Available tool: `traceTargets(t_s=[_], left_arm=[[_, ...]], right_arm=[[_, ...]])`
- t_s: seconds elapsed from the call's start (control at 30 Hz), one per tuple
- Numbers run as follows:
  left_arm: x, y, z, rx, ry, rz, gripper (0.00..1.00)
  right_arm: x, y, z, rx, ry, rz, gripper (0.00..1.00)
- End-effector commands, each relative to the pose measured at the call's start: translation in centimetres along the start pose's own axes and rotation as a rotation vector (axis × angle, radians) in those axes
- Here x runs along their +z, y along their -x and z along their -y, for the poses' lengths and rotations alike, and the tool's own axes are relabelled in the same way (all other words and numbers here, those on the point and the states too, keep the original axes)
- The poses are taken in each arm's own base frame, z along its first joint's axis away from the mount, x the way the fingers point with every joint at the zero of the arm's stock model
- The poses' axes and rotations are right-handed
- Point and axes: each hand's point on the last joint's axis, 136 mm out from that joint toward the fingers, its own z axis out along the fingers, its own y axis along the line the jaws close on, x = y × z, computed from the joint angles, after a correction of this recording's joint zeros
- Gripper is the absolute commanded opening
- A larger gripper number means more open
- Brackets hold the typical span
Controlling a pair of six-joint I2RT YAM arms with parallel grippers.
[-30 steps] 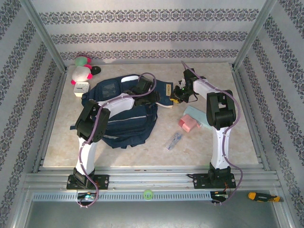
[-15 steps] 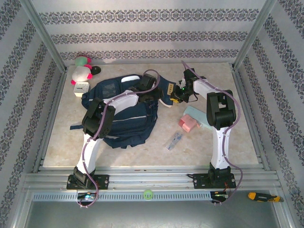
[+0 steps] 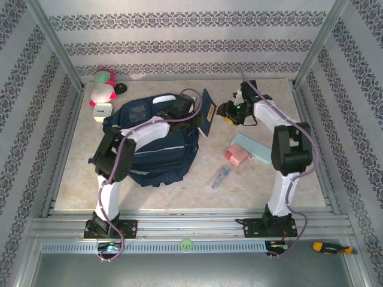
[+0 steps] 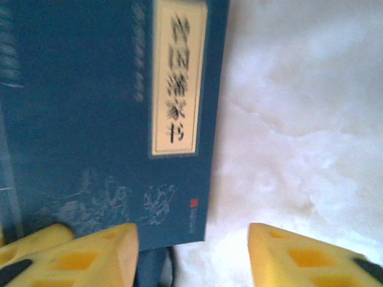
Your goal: Pack the student bag
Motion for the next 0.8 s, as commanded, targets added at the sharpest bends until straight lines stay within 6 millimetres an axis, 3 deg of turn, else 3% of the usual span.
traceTargets(t_s=[0.0,0.2,0.3,0.43,0.57,0.77], left_arm=[[-5.9,5.1,3.9,0.176,-0.115,0.226,0.00],[-13.7,5.4,8.0,0.308,-0.352,0.420,0.00],[-17.3,5.1,9.6,0.338,-0.467,0.497,0.00],[-21.2,4.5,11.6,0.342,-0.627,0.565,0.00],[-23.9,4.4,12.9,0.288,-0.765,0.605,0.00],[-25.8,4.2,14.0,0.225,-0.898,0.610,0.00]], right_arm=[[-5.5,1.9,-3.4,-0.141,0.054,0.188,0.57],[-12.5,0.5,-7.5,-0.342,0.168,0.402,0.68],[-15.3,-1.6,-9.8,-0.454,0.279,0.469,0.72],[-18.5,-4.8,-12.0,-0.559,0.428,0.565,0.86],[-20.8,-7.2,-12.4,-0.576,0.529,0.649,0.98],[-21.5,-9.6,-12.6,-0.525,0.646,0.614,0.98]])
